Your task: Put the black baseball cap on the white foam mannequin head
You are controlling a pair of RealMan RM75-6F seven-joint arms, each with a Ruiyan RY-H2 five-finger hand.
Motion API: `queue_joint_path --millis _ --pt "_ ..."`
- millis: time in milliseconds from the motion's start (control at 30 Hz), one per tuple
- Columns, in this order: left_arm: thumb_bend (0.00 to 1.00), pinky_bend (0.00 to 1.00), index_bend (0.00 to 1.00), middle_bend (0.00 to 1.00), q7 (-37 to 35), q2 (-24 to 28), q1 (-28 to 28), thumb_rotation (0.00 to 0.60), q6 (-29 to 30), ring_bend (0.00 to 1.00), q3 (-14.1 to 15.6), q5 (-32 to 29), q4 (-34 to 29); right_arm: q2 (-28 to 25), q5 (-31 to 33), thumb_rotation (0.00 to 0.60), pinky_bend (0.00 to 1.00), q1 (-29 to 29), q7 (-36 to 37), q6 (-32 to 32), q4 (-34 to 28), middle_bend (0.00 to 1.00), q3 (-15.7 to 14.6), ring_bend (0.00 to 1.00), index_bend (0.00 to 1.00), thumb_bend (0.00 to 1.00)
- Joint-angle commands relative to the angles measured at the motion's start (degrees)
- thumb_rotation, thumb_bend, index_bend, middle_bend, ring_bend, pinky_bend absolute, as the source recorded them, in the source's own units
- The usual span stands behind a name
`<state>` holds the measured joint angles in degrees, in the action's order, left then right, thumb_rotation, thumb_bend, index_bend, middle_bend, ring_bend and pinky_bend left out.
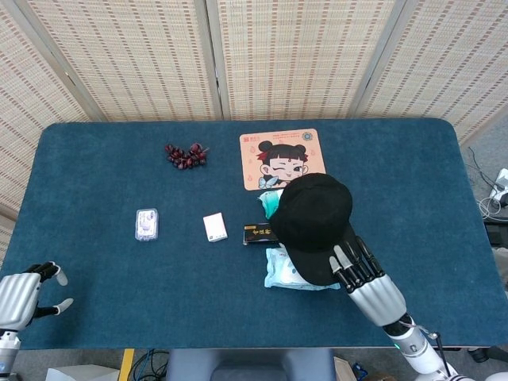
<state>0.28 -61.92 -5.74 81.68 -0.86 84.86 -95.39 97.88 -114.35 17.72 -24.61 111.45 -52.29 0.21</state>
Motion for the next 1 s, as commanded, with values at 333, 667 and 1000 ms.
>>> queue_joint_path --millis 333,667,1000 --pt "0.02 0.67 0.56 0.47 0.1 0.1 0.0 0.6 0.0 0.43 0.0 -0.1 -0.1 -1.5 0.9 0.6 0.11 -1.4 -1.1 -1.1 -2.9 0.26 -0.4 0.1 0.19 0.12" --pt "0.02 0.67 0.55 0.47 0.2 0.1 0.1 0.6 0.0 0.43 0.1 0.1 -0.3 -7.2 5.6 0.6 0.1 -4.8 -7.6 -6.1 -13.3 0.2 0.1 0.05 0.17 0.11" --pt "0.02 0.67 0.55 0.47 0.5 0.2 0.0 0.6 -0.3 0.43 0.2 -0.1 -0.5 -15.9 14.1 0.6 0.09 -8.6 -13.2 -12.4 -29.7 0.15 1.4 0.01 0.17 0.11"
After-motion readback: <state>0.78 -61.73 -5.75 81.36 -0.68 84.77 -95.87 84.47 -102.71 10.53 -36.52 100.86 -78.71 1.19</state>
